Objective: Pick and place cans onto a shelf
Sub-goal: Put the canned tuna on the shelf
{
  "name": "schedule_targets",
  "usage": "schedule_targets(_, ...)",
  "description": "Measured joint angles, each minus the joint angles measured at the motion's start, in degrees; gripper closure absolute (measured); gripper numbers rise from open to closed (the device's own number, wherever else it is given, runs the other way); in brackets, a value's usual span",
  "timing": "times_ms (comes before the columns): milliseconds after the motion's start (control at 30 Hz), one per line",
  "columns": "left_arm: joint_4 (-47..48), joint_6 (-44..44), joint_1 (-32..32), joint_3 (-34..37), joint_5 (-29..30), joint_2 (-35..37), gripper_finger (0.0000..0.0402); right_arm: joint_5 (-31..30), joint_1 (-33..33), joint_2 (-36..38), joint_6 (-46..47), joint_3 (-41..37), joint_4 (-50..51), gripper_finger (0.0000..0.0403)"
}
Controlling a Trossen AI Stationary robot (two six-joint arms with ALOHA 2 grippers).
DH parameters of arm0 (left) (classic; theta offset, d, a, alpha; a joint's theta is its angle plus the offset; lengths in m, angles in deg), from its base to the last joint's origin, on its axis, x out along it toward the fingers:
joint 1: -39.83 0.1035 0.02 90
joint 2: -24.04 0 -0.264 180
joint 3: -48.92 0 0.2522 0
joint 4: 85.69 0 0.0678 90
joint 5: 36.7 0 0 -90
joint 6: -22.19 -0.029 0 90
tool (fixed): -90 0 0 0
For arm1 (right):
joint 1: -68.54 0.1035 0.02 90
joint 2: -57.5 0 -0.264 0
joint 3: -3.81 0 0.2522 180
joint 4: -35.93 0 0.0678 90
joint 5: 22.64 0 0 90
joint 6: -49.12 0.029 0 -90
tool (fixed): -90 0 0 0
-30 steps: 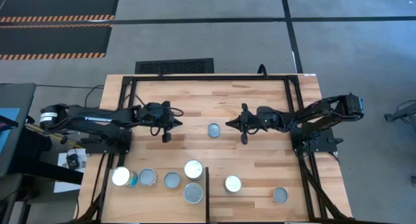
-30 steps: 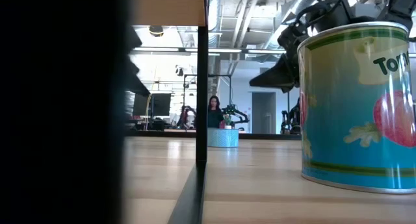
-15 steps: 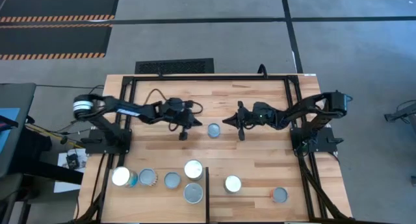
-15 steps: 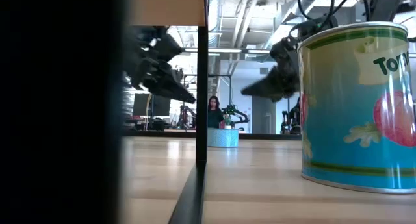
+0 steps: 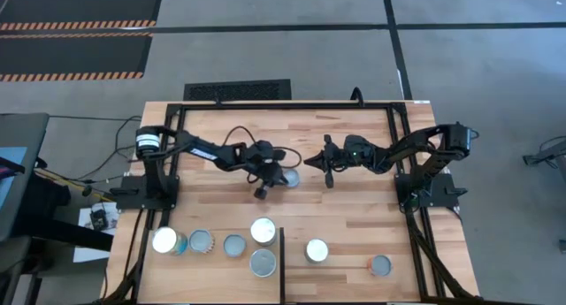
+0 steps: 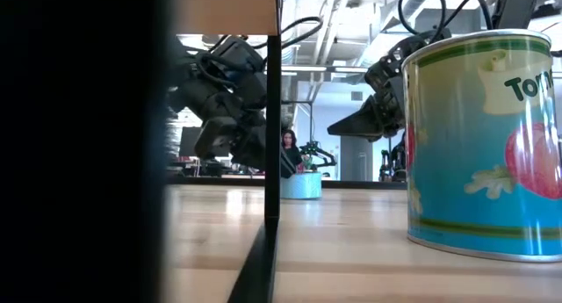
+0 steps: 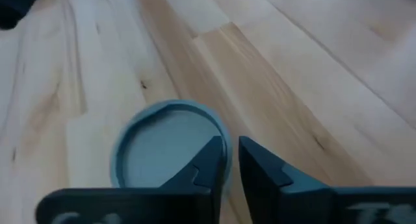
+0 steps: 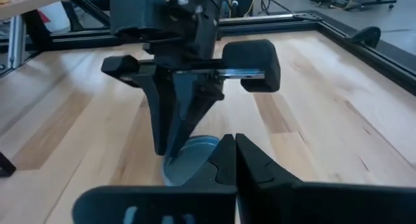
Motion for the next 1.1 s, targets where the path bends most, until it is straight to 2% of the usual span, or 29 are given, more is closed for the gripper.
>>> schedule_targets(233,0.34,-2.71,-1.71,0.0,8.51,0.11,0.0319,0.21,0.0,0.0,-0.01,0.0,0.15,0.0394)
schedule_targets(333,0.68,-3.26,-1.68,0.0,9.4,0.13,0.0317,0.21,0.0,0.0,-0.02,0.0,-0.64,0.0395)
schedule_targets(433,1.09,-3.59,-1.68,-0.02,10.7,0.18,0.0336,0.2,0.0,0.02,-0.03,0.0,-1.15,0.0394)
schedule_targets(567,2.65,-5.48,-1.68,-0.18,10.78,0.35,0.0389,0.19,-0.33,1.7,0.23,0.0,-1.07,0.0394)
schedule_targets(733,5.84,-5.44,-1.5,0.07,10.57,2.44,0.0399,-0.69,-0.37,5.11,1.24,0.0,-0.6,0.0397)
schedule_targets(900,10.69,-3.33,-0.6,0.08,10.56,10.52,0.04,-1.09,-0.37,6.58,0.22,-3.4,0.53,0.0398)
schedule_targets(1100,19.53,0.04,0.59,0.16,11.07,23.59,0.0401,-2.65,-1.76,6.54,1.31,-8.87,-9.53,0.0398)
